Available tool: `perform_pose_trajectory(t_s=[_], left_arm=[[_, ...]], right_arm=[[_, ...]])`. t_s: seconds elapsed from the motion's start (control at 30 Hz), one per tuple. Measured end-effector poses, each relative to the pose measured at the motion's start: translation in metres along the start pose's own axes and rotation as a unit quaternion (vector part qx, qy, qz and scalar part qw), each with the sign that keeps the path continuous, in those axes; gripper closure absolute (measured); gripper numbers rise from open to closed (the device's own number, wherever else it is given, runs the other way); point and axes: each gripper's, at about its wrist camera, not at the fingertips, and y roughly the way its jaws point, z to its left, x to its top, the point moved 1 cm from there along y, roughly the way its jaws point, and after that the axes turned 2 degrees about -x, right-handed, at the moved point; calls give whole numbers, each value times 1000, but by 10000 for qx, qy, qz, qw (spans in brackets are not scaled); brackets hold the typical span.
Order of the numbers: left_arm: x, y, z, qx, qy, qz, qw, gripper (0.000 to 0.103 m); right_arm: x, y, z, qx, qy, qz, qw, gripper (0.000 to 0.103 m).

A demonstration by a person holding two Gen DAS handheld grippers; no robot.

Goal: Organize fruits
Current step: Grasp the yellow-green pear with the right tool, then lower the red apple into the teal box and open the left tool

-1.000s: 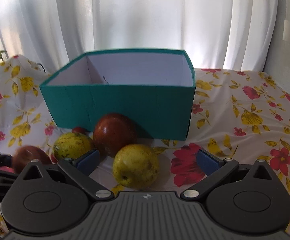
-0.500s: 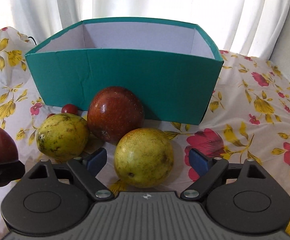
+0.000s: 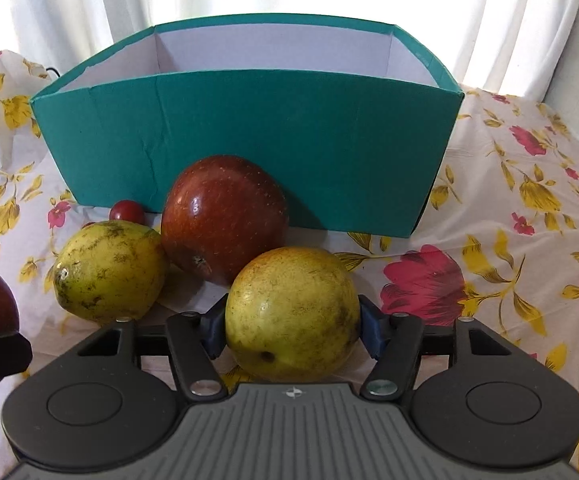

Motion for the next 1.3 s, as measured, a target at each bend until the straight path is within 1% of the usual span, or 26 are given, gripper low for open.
perform_pose_trajectory(t_s=[0.13, 0.27, 0.47, 0.57, 0.63, 0.73, 0.9, 1.07, 1.17, 1.3], left_arm=[[6, -5, -3, -8, -4, -39, 10000, 26], [21, -13, -7, -6, 30, -165, 9999, 26], [58, -22, -19, -9, 123, -426, 9990, 26], [79, -19, -29, -27, 248, -584, 9980, 26], [92, -14, -36, -34, 371, -638, 9973, 26], [110, 1, -42, -21, 377, -674, 9970, 26], [135, 39, -45, 289, 335, -623, 9971, 26], [148, 66, -39, 553, 341, -553, 9964, 26], [153, 75, -34, 521, 262, -520, 9969, 26], [158, 92, -34, 633, 298, -408, 9967, 26]], right_arm=[[1, -16, -5, 92, 65, -155, 9998, 40], [8, -37, -14, 163, 139, -377, 9991, 40], [23, -62, -23, 238, 317, -758, 9963, 40], [28, -73, -26, 152, 319, -993, 9944, 40], [31, -79, -29, 99, 339, -1111, 9932, 40], [35, -87, -36, 50, 418, -1216, 9917, 40], [44, -92, -47, -78, 513, -1324, 9898, 40], [51, -99, -53, -189, 521, -1470, 9876, 40], [54, -102, -55, -225, 493, -1554, 9864, 40], [59, -102, -57, -228, 531, -1643, 9847, 40]])
